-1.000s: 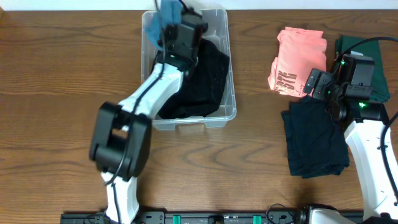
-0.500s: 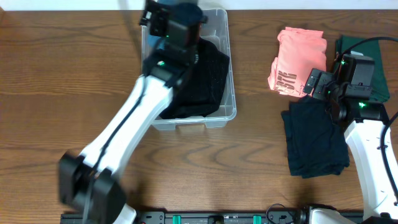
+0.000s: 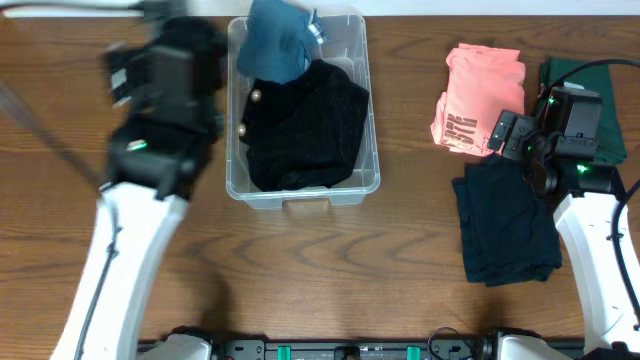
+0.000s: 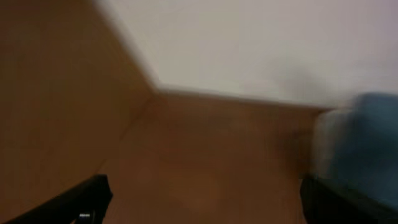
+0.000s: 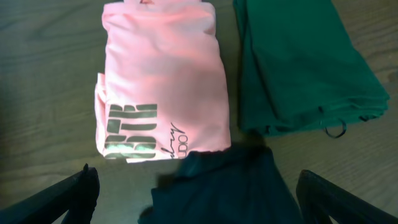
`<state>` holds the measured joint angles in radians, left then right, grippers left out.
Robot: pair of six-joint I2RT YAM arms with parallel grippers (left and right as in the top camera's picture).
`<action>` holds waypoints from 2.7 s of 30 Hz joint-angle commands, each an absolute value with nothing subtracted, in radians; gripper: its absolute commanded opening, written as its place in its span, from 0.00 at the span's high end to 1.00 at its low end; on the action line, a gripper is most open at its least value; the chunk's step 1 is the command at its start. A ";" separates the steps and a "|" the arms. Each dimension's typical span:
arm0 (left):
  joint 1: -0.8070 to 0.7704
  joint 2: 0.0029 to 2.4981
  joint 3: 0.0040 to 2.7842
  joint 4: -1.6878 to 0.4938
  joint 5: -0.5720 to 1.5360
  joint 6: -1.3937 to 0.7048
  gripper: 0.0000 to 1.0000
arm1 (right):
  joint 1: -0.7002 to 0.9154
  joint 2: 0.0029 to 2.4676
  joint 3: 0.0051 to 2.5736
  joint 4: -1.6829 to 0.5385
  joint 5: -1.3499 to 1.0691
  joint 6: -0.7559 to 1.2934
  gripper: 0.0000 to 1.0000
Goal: Pack container
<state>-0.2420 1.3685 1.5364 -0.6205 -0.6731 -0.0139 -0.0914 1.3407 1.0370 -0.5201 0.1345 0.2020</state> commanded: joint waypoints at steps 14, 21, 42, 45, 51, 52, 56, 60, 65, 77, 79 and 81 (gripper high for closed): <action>0.134 1.302 1.541 -1.071 -0.456 -0.324 0.02 | -0.098 1.335 1.040 -0.518 0.148 0.192 0.01; 0.141 1.302 1.541 -1.080 -0.456 -0.324 0.02 | -0.098 1.335 1.040 -0.504 -0.020 0.303 0.01; 0.141 1.302 1.541 -1.080 -0.456 -0.324 0.02 | -0.477 1.484 1.034 -0.674 -0.141 0.262 0.01; 0.141 1.302 1.541 -1.080 -0.456 -0.324 0.02 | -0.500 1.555 1.033 -0.678 -0.155 0.199 0.01; 0.141 1.302 1.541 -1.081 -0.456 -0.324 0.02 | -0.527 1.668 1.033 -0.672 -0.146 0.121 0.01; 0.141 1.302 1.541 -1.081 -0.456 -0.324 0.02 | -0.532 1.682 1.033 -0.673 -0.135 0.121 0.01; 0.141 1.302 1.541 -1.080 -0.456 -0.324 0.02 | -0.543 1.735 1.033 -0.700 -0.103 0.121 0.02; 0.141 1.302 1.541 -1.080 -0.456 -0.324 0.02 | -0.541 1.769 1.033 -0.739 -0.101 0.115 0.02; 0.141 1.302 1.541 -1.080 -0.456 -0.324 0.02 | -0.541 1.802 1.032 -0.783 -0.124 0.114 0.01; 0.141 1.302 1.541 -1.080 -0.456 -0.324 0.02 | -0.541 1.833 1.017 -0.755 -0.503 -0.043 0.05; 0.141 1.302 1.541 -1.080 -0.456 -0.324 0.02 | -0.541 1.833 1.017 -0.748 -0.521 -0.043 0.05; 0.141 1.302 1.541 -1.081 -0.456 -0.324 0.02 | -0.541 1.833 1.017 -0.743 -0.529 -0.043 0.07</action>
<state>0.1360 1.3006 1.5356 -1.0752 -0.4511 -0.3153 -0.5396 1.8038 1.0367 -0.7513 -0.4156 -0.0074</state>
